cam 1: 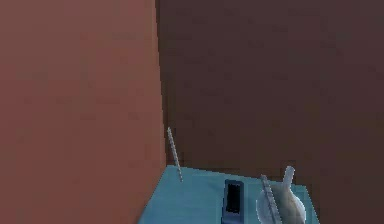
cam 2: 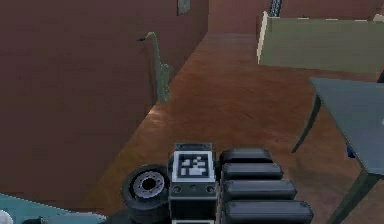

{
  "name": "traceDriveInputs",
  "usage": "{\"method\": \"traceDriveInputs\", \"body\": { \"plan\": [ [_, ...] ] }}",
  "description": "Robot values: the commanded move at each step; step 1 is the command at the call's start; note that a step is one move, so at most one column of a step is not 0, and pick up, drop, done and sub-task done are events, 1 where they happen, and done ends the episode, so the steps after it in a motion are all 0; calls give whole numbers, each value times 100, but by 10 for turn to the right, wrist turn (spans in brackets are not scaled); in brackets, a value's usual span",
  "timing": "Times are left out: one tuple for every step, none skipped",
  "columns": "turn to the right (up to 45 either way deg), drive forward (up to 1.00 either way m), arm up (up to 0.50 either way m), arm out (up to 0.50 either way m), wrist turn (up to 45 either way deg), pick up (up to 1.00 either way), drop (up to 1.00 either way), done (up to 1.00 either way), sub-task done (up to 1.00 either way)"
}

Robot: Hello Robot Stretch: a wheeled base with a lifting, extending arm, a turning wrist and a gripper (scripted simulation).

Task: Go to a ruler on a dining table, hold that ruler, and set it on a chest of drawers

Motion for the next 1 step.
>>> {"method": "traceDriveInputs", "body": {
  "plan": [
    [0, 0, -10, 0, 0, 0, 0, 0, 0]
  ]
}}
